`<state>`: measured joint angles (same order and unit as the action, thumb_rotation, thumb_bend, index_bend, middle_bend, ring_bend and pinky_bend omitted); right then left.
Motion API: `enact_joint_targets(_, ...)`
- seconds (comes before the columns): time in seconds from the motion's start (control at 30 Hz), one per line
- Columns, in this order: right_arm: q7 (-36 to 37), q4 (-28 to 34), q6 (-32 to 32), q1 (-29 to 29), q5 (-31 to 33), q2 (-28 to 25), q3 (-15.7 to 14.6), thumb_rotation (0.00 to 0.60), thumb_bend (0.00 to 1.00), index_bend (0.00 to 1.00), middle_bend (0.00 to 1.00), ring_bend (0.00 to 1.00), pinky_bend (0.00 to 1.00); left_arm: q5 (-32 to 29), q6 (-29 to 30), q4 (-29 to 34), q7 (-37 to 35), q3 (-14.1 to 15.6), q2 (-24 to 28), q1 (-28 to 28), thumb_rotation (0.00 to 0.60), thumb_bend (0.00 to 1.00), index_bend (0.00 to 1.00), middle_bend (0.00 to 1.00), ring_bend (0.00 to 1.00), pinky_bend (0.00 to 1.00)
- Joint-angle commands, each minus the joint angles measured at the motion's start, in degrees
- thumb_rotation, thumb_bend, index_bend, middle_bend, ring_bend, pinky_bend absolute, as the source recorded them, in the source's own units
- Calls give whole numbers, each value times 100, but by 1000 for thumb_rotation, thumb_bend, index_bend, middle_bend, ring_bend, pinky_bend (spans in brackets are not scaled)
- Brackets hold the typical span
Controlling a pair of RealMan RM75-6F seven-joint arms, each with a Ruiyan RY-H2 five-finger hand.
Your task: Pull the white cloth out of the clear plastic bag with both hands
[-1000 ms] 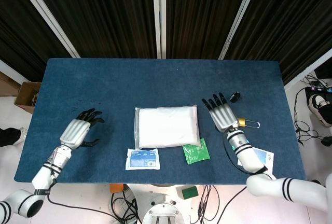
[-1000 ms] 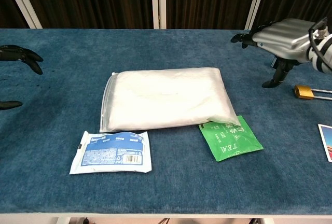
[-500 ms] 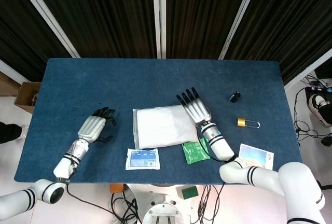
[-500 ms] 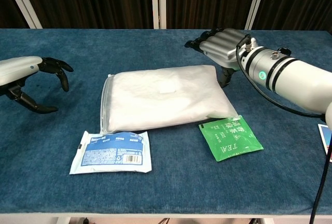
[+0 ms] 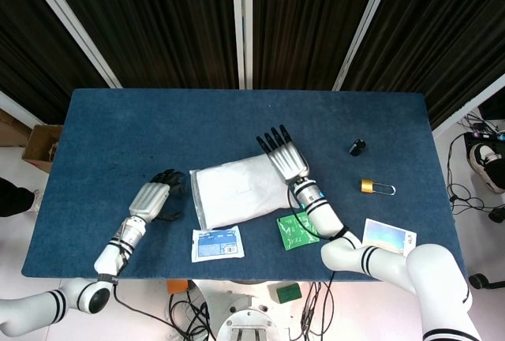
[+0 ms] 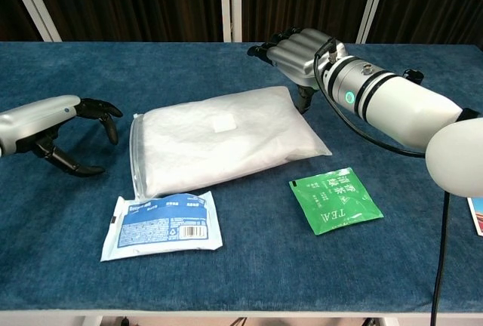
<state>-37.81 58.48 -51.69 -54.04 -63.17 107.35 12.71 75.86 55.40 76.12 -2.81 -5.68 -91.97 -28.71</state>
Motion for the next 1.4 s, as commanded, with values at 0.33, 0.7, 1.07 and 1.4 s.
enact_joint_targets(0.33,42,32,-64,25,-23,-25,25,600,155,0,116,2,66,-77,-221,336,-931,-107,-10,-89,600,240,439,131,30,115)
enact_joint_targets(0.7,99,28,-68,37,-38,10,24,600,155,0,116,2,66,-276,-143,18,-638,-99,-238,-98,600,242,438,131,25,115)
enact_joint_targets(1.07,181,-53,-76,48,-82,103,14,600,155,0,116,2,59,-53,-97,-178,-835,-122,-530,-230,600,236,417,117,20,113)
enact_joint_targets(1.4,287,-52,-129,104,-96,132,36,600,155,0,116,2,50,169,65,-657,-1064,-118,-966,-322,600,226,403,116,20,112)
